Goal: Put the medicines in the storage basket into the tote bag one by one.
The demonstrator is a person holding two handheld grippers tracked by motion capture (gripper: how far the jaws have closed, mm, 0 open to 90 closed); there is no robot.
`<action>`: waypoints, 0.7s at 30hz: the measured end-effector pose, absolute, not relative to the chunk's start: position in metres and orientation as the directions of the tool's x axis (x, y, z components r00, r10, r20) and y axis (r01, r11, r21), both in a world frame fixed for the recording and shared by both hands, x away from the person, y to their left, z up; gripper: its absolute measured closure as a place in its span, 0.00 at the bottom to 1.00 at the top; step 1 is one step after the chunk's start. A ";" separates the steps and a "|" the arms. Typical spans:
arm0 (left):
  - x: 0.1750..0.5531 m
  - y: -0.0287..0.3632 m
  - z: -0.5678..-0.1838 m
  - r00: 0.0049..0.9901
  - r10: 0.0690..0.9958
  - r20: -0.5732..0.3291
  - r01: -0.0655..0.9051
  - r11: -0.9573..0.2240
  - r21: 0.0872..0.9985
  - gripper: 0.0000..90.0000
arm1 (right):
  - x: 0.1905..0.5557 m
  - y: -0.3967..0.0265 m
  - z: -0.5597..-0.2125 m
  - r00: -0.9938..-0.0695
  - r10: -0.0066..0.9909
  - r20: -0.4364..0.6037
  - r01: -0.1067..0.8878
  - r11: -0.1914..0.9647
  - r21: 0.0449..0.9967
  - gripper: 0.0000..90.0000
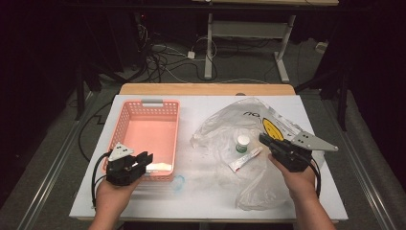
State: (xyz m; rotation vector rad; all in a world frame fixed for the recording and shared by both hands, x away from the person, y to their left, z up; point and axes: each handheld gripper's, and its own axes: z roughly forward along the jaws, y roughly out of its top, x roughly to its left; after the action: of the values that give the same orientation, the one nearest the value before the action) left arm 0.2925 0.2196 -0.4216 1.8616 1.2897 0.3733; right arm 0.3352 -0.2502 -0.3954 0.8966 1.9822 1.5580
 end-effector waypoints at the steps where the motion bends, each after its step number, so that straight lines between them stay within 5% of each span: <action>1: 0.294 0.221 -0.422 0.429 0.879 -0.208 0.650 -0.140 0.747 0.86 | 0.335 -0.250 -0.395 -0.681 0.731 0.038 0.209 0.144 0.967 1.00; 5: 0.300 0.227 -0.423 0.428 0.873 -0.236 0.701 -0.155 0.696 0.97 | 0.335 -0.249 -0.396 -0.682 0.731 0.041 0.213 0.144 0.966 1.00; 21: 0.318 0.216 -0.413 0.468 0.864 -0.187 0.817 -0.343 0.464 0.98 | 0.335 -0.245 -0.396 -0.688 0.724 0.039 0.214 0.152 0.965 1.00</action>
State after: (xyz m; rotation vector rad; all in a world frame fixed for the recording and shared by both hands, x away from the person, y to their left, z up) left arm 0.3180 0.2163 -0.4133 2.2220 1.3950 0.1241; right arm 0.3346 -0.2453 -0.3965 0.8930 1.9983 1.5571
